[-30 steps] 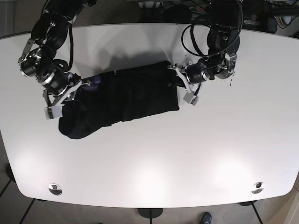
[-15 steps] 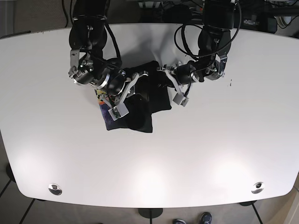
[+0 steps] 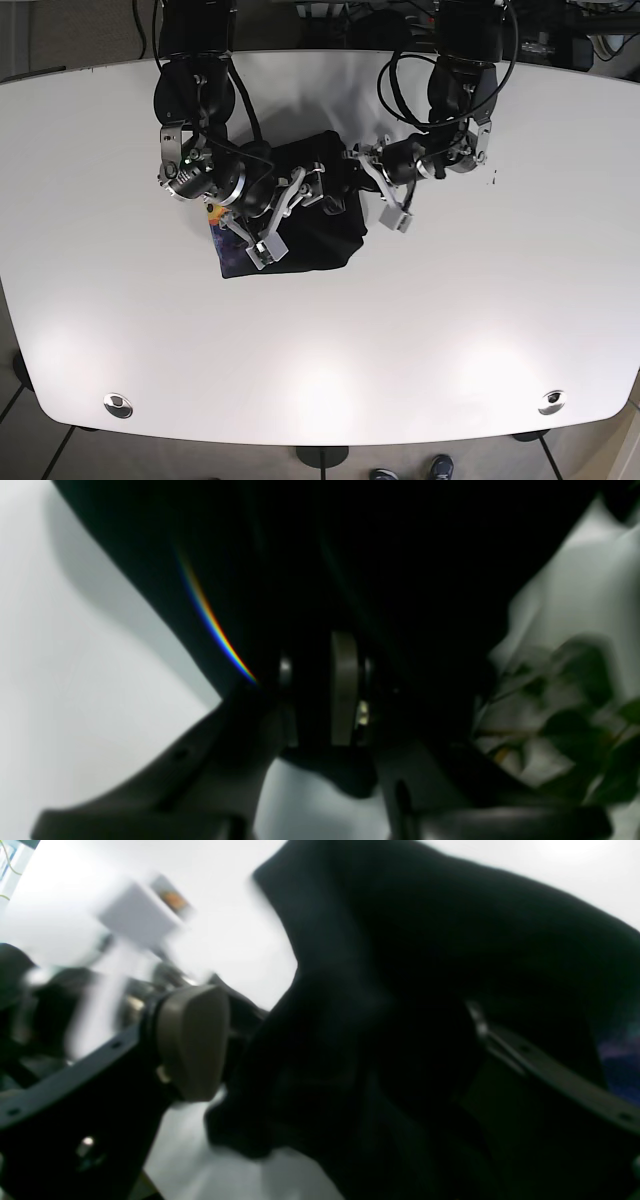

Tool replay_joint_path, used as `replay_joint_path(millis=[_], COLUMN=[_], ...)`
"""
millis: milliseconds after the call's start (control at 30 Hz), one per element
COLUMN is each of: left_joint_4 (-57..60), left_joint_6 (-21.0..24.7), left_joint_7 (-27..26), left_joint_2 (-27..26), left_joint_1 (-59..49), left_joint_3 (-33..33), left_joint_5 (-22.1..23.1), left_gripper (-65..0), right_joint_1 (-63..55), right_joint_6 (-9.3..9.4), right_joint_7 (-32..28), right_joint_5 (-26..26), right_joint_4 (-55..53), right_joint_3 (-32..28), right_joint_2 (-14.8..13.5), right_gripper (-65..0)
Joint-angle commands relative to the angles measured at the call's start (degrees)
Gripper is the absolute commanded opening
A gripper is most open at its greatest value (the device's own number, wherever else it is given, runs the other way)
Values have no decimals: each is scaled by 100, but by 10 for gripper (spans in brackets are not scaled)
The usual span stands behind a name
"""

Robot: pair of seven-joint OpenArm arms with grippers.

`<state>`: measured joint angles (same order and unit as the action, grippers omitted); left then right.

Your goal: Fold the T-shirt properly

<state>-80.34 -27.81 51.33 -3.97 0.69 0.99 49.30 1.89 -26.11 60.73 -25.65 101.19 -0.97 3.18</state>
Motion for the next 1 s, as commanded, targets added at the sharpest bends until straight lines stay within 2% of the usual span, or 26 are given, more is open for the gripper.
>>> replay_joint_path(millis=[33, 133, 200, 267, 333, 367, 400, 467, 533, 600, 700, 800, 867, 933, 1000], left_joint_4=[-481, -991, -1105, -1210, -1465, -1632, -1905, -2169, -2362, -2520, -2582, -2582, -2582, -2555, -2538], left_joint_6=[-27, -27, -27, -27, -27, -19, -19, -10, -19, -19, -19, -10, 8, 8, 8], left_joint_7=[-100, -100, -118, -127, -118, -109, -100, -100, -109, -127, -135, -144, -144, -144, -135], left_joint_2=[-364, -1216, -1735, -2034, -2087, -2087, -2060, -2043, -2043, -2034, -1964, -1718, -1454, -1085, -689], left_joint_1=[-73, -486, -715, -785, -891, -935, -952, -952, -926, -908, -900, -689, -653, -495, -267], left_joint_3=[327, 1030, 1285, 1294, 1285, 1285, 1276, 1136, 872, 652, 274, -113, -315, -570, -983], left_joint_5=[411, 868, 877, 877, 868, 806, 587, 261, 6, -152, -354, -547, -758, -1101, -1585], left_gripper=[-571, -569, -569, -569, -569, -569, -569, -569, -569, -569, -569, -569, -568, -567, -567], right_joint_1=[176, 299, 334, 448, 448, 466, 598, 774, 888, 1064, 1143, 1125, 1090, 1090, 1099], right_joint_6=[-31, -31, -31, -31, -31, -31, -31, -31, -31, -31, -31, -31, -31, -31, -31], right_joint_7=[-82, -99, -117, -310, -618, -723, -838, -934, -1102, -1216, -1225, -1207, -1198, -1198, -1198], right_joint_5=[-121, -94, -147, -103, -94, -94, -130, -156, -112, -112, -358, -754, -1053, -1246, -1290], right_joint_4=[57, 4, 22, 4, -163, -488, -1015, -1534, -1824, -1965, -1578, -945, -681, -690, -840], right_joint_3=[-109, -725, -742, -742, -751, -760, -769, -848, -1155, -1375, -1261, -479, 23, 453, 761], right_joint_2=[56, 56, 64, 56, 56, 56, 56, 91, 249, 284, 258, -111, -472, -824, -1008], right_gripper=[-105, -105, -105, -106, -144, -185, -260, -328, -338, -338, -336, -336, -342, -344, -347])
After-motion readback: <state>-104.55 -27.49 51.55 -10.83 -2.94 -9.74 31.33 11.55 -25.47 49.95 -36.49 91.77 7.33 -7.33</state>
